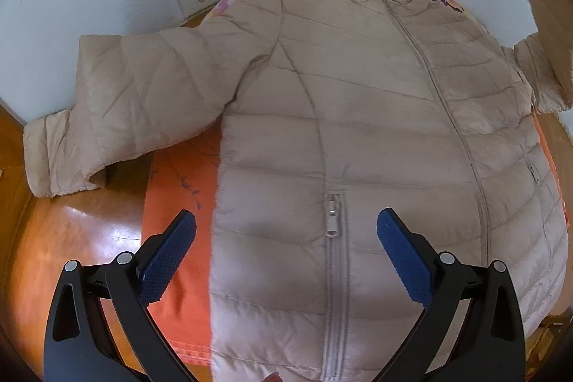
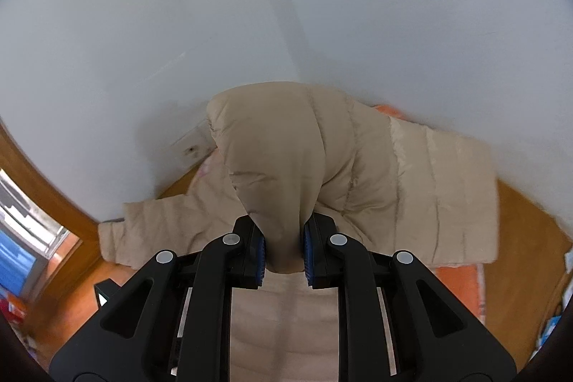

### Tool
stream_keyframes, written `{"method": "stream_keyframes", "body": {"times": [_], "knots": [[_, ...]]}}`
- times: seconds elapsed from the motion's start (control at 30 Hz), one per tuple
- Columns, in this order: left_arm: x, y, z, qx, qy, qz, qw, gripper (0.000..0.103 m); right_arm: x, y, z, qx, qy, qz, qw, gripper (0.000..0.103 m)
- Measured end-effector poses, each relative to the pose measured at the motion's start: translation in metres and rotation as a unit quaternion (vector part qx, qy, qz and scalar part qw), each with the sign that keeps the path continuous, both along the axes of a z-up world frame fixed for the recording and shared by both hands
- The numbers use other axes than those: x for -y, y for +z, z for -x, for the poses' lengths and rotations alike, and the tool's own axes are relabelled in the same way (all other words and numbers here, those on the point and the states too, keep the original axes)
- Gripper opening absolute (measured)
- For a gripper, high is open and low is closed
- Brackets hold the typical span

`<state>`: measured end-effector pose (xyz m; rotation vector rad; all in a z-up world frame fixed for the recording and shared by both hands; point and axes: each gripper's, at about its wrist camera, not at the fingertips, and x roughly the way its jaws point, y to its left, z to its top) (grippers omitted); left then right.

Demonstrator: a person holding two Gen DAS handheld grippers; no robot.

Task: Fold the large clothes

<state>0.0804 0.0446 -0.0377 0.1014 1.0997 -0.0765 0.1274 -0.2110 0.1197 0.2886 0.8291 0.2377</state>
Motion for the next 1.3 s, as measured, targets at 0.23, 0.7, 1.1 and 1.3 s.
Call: {"method": "stream_keyframes", "body": {"times": [0.23,0.7,1.1,1.3], "knots": [[-0.019,-0.006,-0.005,-0.006,0.008,0.010,0.9999,0.098,-0.044,-0.033,-0.028,-0.043,0.034,-0.018,0.998,0.017],[-0.051,-0.014,-0.004,-0.011,0.018,0.023,0.9995,0.098,-0.128,-0.128,-0.081,-0.119,0.066,-0.014,0.991,0.018],[-0.069,-0.013,-0.004,-0.008,0.023,0.023,0.9994,0.098,-0.126,-0.148,-0.085,-0.108,0.060,-0.026,0.992,0.067],[-0.063,-0.003,-0.010,0.008,0.001,0.022,0.9997,0.098,-0.100,-0.120,-0.052,-0.074,0.053,-0.005,0.996,0.068]]}}
